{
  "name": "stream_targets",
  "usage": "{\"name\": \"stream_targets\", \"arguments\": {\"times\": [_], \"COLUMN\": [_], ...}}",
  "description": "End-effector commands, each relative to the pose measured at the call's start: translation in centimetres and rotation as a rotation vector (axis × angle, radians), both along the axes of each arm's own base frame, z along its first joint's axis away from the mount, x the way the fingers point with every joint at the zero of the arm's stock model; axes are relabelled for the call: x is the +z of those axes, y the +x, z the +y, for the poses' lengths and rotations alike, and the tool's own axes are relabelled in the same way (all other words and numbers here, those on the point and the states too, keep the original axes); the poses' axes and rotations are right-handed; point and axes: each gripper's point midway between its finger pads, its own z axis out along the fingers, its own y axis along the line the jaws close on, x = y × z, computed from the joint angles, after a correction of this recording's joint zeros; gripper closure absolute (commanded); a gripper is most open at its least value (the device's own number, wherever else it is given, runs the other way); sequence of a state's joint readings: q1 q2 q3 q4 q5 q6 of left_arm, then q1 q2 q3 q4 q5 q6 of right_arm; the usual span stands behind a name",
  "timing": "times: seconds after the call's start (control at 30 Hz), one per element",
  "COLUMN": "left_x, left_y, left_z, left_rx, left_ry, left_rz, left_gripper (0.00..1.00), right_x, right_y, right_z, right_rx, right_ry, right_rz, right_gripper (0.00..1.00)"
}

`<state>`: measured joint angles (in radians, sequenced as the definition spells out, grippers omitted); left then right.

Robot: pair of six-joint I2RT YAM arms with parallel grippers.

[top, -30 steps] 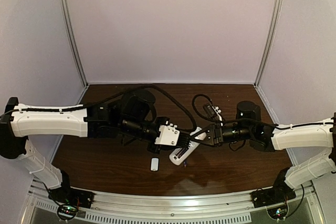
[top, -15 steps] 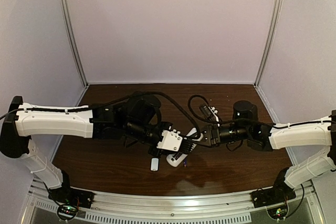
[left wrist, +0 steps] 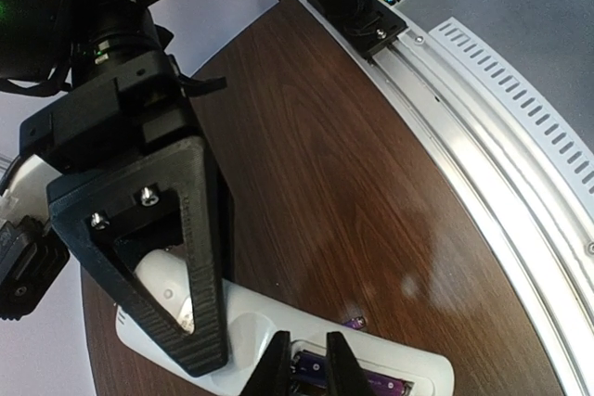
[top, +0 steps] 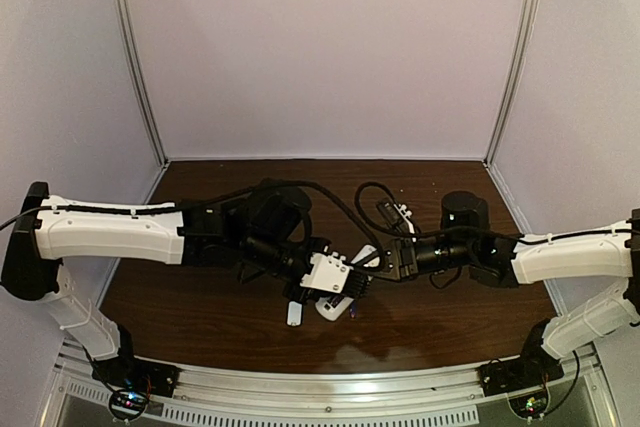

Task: Load the batteries into the remote control
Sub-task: Press the battery in the battery compartment.

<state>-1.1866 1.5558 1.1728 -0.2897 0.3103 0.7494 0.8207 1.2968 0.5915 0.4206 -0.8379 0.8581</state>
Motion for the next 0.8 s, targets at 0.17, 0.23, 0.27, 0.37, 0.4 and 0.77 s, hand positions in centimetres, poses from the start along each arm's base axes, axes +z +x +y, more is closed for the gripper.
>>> {"name": "stream_targets", "arguments": {"times": [0.17,0.23,0.27,0.37,0.4,0.77], "left_x": [-0.6,-0.8,-1.0,-1.4,-1.5,-2.4], "left_y": [-0.4,-0.6,-0.7,-1.0,-1.1,-1.5], "left_z": [-0.1,0.1,0.2,0.4,0.4,0.8], "left_rx": [-0.003,-0.006,-0.009,-0.016,-0.015,-0.021], "left_ry": [0.021,0.028,0.031,0.037,0.039,0.053], "left_rz": [0.029,0.04,0.046,0.063,0.065,0.093], "left_gripper": [0.88,0.89,0.9,0.91,0.92,0.93], "right_x": [2.6,3.0,3.1,3.8,4.0,6.4], "right_y": [0.0,0.0,0.0,0.0,-0.1,-0.7], "right_z": [0.4,0.4,0.4,0.3,0.3,-0.1], "right_rx": [0.019,0.019,0.019,0.02,0.021,0.04], "right_ry": [0.042,0.045,0.043,0.05,0.054,0.118], "right_rz": [-0.082,-0.096,-0.101,-0.123,-0.128,-0.189], "right_gripper": [1.0,1.0,1.0,1.0,1.0,1.0]}}
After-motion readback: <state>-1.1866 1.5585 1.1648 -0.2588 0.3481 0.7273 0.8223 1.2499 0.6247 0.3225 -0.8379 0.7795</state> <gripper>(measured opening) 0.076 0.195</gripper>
